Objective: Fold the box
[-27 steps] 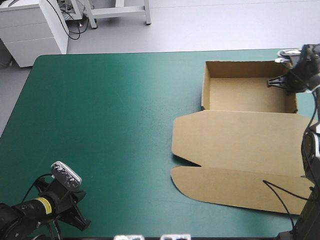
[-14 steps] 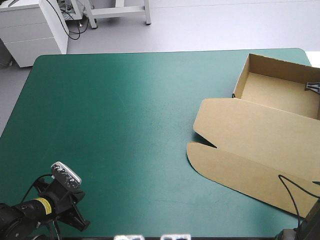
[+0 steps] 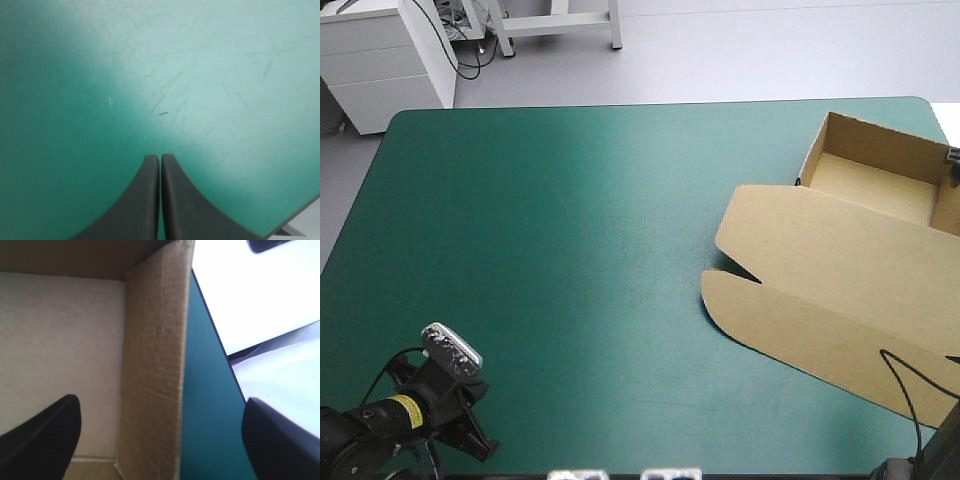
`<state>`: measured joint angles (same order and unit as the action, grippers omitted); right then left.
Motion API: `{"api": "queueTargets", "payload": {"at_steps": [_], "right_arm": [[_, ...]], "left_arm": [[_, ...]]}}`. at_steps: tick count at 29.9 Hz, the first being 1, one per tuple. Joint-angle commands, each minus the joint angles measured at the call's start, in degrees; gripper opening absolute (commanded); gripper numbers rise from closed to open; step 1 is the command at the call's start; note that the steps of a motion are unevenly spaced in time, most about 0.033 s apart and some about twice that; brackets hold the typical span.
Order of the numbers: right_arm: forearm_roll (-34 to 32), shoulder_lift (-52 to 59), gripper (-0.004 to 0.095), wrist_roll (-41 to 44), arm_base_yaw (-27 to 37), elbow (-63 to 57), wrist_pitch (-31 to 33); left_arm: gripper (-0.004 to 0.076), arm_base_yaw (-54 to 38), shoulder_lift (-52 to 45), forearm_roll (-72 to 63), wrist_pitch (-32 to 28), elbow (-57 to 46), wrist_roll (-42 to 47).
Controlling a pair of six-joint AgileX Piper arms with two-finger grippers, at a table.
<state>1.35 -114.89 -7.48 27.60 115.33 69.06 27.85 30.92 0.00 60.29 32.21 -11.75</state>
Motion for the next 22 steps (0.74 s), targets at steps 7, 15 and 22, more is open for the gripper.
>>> {"api": "queueTargets", "payload": {"at_steps": [7,15,22], "right_arm": [[19.3,14.5,0.0135,-6.1,0.2,6.7,2.4],[35.4,28.1,-0.0008,-18.3,-7.9,-6.5,2.4],[21.4,42.7,-0.0008,-17.5,-24.6,-23.8,0.2]], "left_arm": [[-0.0008,0.4,0.1,0.0,-3.6,1.3,0.6],[-0.0008,0.4,0.1,0.0,-5.0,1.3,0.6],[-0.0008,0.4,0.1,0.0,-5.7,1.2,0.6]]}}
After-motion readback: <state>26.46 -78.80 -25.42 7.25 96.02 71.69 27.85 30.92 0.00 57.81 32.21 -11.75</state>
